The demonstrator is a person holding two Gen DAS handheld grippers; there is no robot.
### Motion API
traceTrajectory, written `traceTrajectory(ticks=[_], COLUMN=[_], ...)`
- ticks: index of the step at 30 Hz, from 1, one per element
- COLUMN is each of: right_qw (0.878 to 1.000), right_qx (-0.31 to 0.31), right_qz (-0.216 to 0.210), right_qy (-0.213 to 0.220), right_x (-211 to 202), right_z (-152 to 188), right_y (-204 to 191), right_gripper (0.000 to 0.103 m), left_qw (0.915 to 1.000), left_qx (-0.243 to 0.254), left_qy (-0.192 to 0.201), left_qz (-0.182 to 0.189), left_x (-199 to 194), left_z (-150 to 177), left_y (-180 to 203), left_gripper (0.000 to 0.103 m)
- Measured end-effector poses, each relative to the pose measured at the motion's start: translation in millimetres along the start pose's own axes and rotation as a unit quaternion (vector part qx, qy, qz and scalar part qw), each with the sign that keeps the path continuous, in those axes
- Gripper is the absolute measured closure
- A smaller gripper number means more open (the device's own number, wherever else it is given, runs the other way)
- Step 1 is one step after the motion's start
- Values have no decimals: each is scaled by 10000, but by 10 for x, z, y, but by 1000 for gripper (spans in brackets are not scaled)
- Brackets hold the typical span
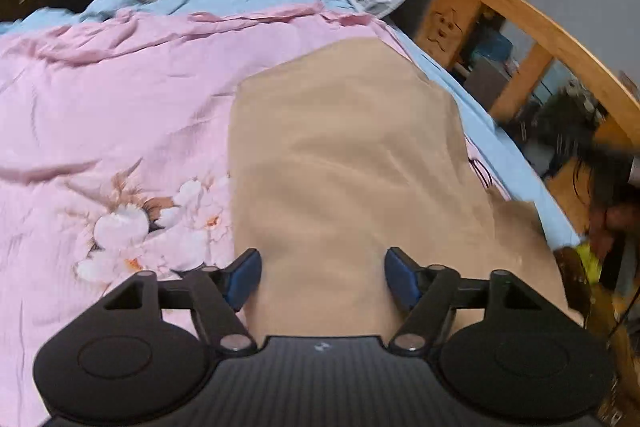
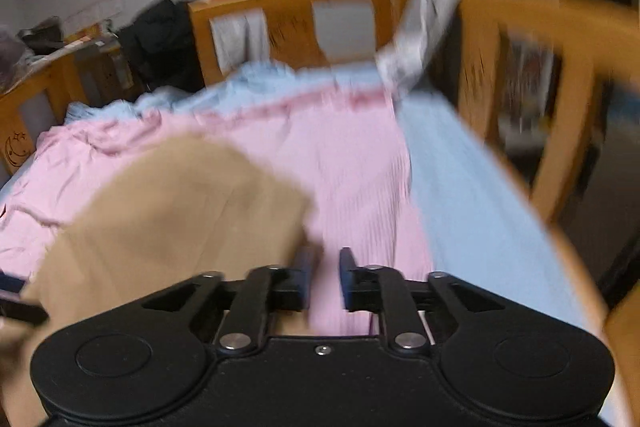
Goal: Fold large clothes
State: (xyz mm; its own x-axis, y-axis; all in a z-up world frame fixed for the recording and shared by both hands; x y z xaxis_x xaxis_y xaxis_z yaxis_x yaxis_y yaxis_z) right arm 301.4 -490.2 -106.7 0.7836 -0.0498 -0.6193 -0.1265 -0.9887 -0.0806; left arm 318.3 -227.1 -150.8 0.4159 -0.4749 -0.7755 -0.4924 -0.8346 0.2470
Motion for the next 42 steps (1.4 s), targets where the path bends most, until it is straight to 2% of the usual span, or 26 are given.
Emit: traceTrajectory(ticks=[3,5,8,10,13,17,22,27,29,32,37,40,42], right_qw=[9982,9953,9894,9868,9846,9912,9951,9961,9966,9964,9964,9967,9955], right_qx=[-219,-458,-856,-1178,-1485,-882,-602,-479,-304,-216,-276,-531,-712], right_qz=[-441,-761,-1138,-1111,-873,-874,-690,-685,-733,-801,-781,-507,-325], right_qy=[335,379,274,40,-287,-464,-386,-273,-199,-180,-197,-350,-538], right_x=[27,141,394,637,967,1227,1371,1141,929,525,-151,-338,-342], right_z=[-368,-531,-607,-519,-268,-113,51,-56,-103,-82,238,582,824], right_y=[-321,-607,-1040,-1242,-1306,-1188,-1139,-1098,-1048,-980,-936,-966,-981], right_gripper=[70,65,53,51,51,50,49,48,46,38,34,34,35], left_qw=[9998,9998,9998,9998,9999,10000,9996,9984,9978,9963,9952,9950,9969], left_qx=[186,180,185,175,137,52,-214,-443,-559,-801,-911,-904,-703], left_qy=[-16,-3,8,35,19,-45,-163,-283,-280,-217,-301,-356,-346], left_qz=[-5,18,35,46,33,29,127,193,202,208,197,222,95], left_x=[33,44,51,58,88,133,176,103,49,-41,-47,18,76], left_z=[5,41,44,63,71,67,73,82,74,62,145,207,255], left_y=[46,65,66,64,56,42,-27,-87,-135,-247,-380,-376,-356], left_gripper=[27,27,23,21,18,13,10,10,8,4,3,1,1])
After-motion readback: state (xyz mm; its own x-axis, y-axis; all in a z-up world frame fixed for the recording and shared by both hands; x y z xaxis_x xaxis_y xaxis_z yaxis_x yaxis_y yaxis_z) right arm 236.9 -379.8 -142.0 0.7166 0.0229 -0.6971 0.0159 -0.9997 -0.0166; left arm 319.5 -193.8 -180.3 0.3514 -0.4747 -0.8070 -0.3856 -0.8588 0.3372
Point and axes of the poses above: each gripper's, at about its wrist camera, not at the fingertips, and x roughly the way its jaws point, y to its right, z to its underside, the point moved 8 cm from there along x, roughly the way its jaws point, and after that the axes turned 1 degree about y, right-handed, at the moved point
